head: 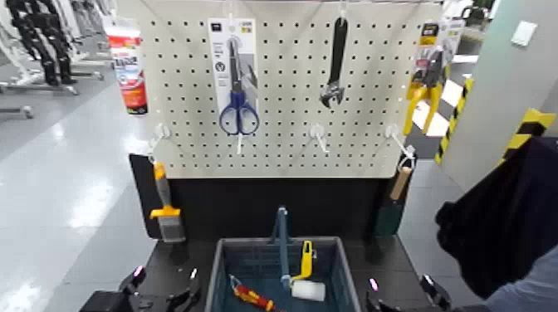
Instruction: Put the tool with the wooden handle into the crate.
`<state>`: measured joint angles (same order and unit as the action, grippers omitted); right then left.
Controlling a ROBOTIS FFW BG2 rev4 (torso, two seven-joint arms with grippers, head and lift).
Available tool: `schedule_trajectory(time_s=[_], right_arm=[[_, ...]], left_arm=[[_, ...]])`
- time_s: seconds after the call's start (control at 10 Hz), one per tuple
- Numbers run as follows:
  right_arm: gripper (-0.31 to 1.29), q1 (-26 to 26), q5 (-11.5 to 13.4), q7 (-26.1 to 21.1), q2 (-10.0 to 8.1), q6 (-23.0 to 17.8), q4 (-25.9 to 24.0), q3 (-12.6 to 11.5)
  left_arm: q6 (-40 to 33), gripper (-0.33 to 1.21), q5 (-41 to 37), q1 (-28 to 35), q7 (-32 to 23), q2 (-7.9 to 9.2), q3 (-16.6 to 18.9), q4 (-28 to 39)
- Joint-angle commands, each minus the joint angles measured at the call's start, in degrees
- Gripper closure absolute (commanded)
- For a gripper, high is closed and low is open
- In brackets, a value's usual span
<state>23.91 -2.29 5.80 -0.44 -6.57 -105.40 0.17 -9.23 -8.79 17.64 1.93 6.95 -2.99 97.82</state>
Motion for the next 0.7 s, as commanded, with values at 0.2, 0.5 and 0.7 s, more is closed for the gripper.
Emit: schedule_trajectory(time_s=[0.2,0.5,0.7], right_arm=[[0.14,-0.10,0.00,0.01,0.00,-0.03,0.02,0.00],[0.14,-0.18,-0.35,1.06,0.00,-0.03,-0.07,-1.32],[0.14,-0.27,-0.62,3.78,0.17,0.41,-1.13,-4.74]], left_arm=[[-0.09,0.12,0.00,-0.15,0.09,0.00,0.09,-0.08],[0.00,0.12,-0.09,-0.42,0.27,0.09,0.09,-0.17],[0.18,0.12,-0.18,-0.42,0.45,0.09,-0.09,-0.26]])
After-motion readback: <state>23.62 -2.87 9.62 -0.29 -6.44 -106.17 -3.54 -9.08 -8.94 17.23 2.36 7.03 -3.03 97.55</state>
